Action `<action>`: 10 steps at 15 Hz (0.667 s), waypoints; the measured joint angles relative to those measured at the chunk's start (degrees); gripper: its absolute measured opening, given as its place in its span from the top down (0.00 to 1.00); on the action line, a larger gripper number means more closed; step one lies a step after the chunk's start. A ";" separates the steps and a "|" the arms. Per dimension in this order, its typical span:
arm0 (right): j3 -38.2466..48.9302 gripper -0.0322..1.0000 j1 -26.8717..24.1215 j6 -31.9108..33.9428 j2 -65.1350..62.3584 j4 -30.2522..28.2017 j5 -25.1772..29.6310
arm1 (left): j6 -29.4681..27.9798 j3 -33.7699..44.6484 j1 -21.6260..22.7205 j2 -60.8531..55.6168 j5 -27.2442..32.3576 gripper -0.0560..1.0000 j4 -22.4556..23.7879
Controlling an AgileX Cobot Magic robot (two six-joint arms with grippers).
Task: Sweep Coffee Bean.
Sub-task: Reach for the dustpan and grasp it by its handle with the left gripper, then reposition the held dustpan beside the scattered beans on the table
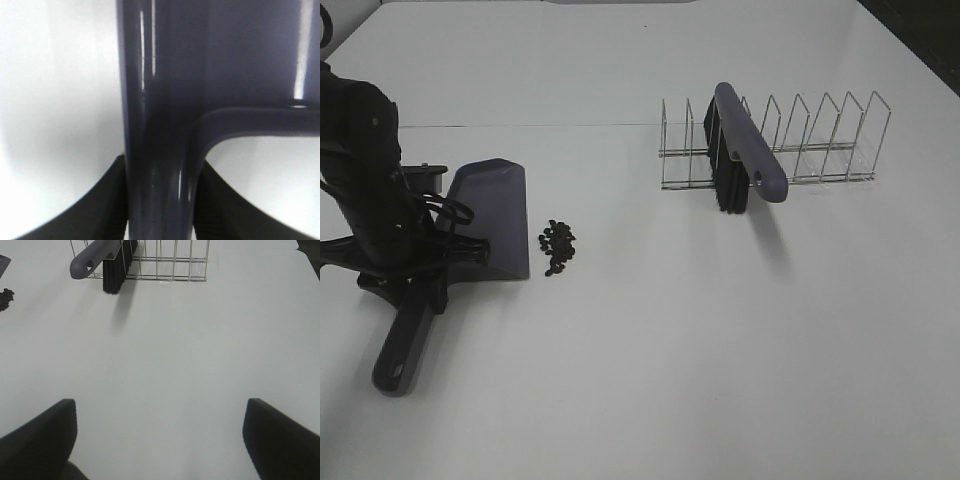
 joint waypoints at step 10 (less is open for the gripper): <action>0.00 0.23 0.00 0.00 0.00 0.00 0.00 | -1.60 0.80 0.00 -2.06 1.95 0.63 10.20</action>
